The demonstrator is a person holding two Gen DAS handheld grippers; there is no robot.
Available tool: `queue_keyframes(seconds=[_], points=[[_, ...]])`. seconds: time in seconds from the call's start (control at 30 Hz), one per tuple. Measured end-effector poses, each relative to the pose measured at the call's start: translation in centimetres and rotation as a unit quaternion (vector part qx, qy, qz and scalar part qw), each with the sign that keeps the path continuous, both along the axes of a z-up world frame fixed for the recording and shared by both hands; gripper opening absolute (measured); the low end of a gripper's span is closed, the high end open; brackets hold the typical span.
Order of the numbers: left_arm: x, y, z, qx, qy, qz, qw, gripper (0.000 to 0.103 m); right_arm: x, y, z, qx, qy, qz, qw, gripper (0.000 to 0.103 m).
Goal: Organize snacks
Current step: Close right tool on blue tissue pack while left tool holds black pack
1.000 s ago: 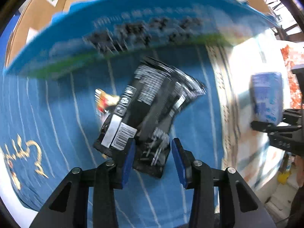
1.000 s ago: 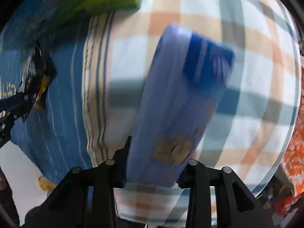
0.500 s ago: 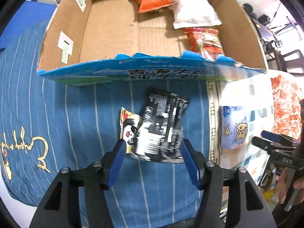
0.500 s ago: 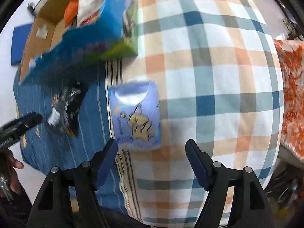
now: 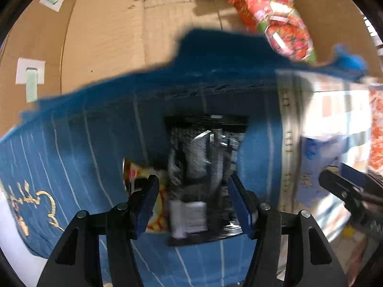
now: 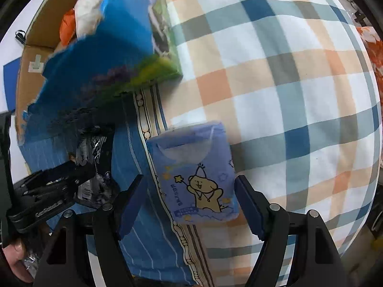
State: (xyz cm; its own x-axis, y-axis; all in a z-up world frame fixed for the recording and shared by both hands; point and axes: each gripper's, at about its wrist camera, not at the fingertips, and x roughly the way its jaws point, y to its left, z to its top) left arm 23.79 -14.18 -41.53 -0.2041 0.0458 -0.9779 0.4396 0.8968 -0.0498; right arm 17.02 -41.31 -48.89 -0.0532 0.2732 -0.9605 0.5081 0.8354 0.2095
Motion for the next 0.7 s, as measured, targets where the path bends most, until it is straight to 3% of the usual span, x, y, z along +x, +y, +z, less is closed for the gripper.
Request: queue_keyframes(seconds=[0.1,0.3,0.47,0.7], points=[[0.1,-0.5,-1.3,0.013,0.002,-0.001,0.9999,0.063,0.3,1.2,-0.8,-0.018,0.009,0.007,1.000,0.077],[1.1,0.1,-1.3,0.006,-0.004,0.022,0.9997,0.062,0.2,1.8,-1.9,-0.021,0.017,-0.008,1.000,0.077],[1.9,0.3,-1.0,-0.045,0.023,0.052,0.9974,0.062,-0.3,1.7,-1.6,-0.020,0.012,-0.022,0.999,0.077],[2.1,-1.5,-2.8,-0.022,0.006,0.043,0.9988,0.065,-1.0,0.6,-2.7,-0.022,0.026,-0.025,0.999,0.077]])
